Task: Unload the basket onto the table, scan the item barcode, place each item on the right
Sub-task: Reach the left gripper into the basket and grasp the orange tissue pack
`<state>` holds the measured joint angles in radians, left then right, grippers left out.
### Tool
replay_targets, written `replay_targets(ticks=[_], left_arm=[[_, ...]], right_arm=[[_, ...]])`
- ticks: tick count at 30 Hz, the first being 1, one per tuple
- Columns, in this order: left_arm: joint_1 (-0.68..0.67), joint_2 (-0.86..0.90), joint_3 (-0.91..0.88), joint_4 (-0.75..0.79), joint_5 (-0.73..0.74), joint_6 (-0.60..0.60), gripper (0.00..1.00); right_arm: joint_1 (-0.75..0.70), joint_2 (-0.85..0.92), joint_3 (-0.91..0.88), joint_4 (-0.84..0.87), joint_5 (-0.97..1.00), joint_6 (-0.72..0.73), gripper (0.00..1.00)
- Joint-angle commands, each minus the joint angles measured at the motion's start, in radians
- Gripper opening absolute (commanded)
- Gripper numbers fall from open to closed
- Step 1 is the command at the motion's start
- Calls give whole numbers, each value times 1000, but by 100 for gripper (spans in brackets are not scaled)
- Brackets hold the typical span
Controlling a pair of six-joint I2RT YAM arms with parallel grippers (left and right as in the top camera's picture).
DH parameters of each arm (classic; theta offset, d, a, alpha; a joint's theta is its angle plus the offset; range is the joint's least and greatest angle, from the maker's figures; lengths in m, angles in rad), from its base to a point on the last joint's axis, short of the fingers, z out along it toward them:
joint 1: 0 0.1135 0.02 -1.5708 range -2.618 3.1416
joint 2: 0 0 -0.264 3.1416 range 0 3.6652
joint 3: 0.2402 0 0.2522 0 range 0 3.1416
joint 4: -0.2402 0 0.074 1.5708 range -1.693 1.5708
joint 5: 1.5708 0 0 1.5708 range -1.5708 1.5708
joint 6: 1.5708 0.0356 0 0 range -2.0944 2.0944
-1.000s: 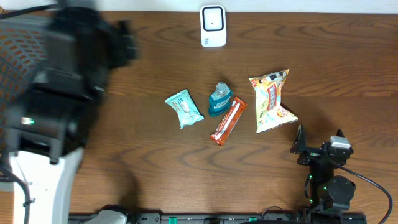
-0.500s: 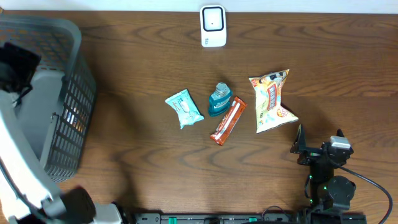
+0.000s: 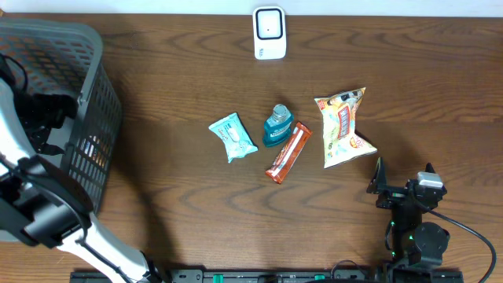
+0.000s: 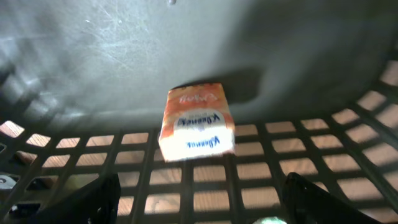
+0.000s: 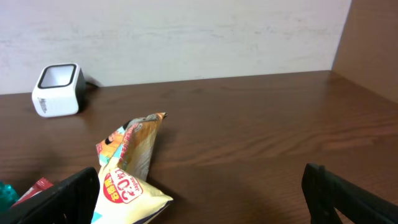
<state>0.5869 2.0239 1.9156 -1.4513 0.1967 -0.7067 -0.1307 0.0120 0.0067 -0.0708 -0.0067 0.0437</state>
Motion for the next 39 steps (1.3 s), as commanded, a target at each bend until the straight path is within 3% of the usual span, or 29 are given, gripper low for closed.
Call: replay_targets(ticks=[1, 7, 13, 15, 21, 22, 23, 39], left_arm=[[-6, 37, 1, -11, -6, -1, 84], [-8, 50, 1, -11, -6, 0, 84], [-43, 50, 1, -6, -6, 127, 85], [-61, 50, 1, 1, -6, 143, 90], [-109, 50, 1, 24, -29, 152, 92], [-110, 50, 1, 24, -45, 151, 99], [-111, 50, 1, 21, -61, 144, 100], [-105, 59, -130, 26, -85, 129, 98]], right_arm=[[-4, -6, -1, -5, 5, 0, 99], [-4, -6, -1, -5, 5, 0, 99], [-4, -6, -1, -5, 5, 0, 99], [-4, -6, -1, -5, 5, 0, 99], [-4, -6, -1, -5, 5, 0, 99], [-4, -6, -1, -5, 5, 0, 99], [-4, -6, -1, -5, 5, 0, 99], [-4, -6, -1, -5, 5, 0, 99]])
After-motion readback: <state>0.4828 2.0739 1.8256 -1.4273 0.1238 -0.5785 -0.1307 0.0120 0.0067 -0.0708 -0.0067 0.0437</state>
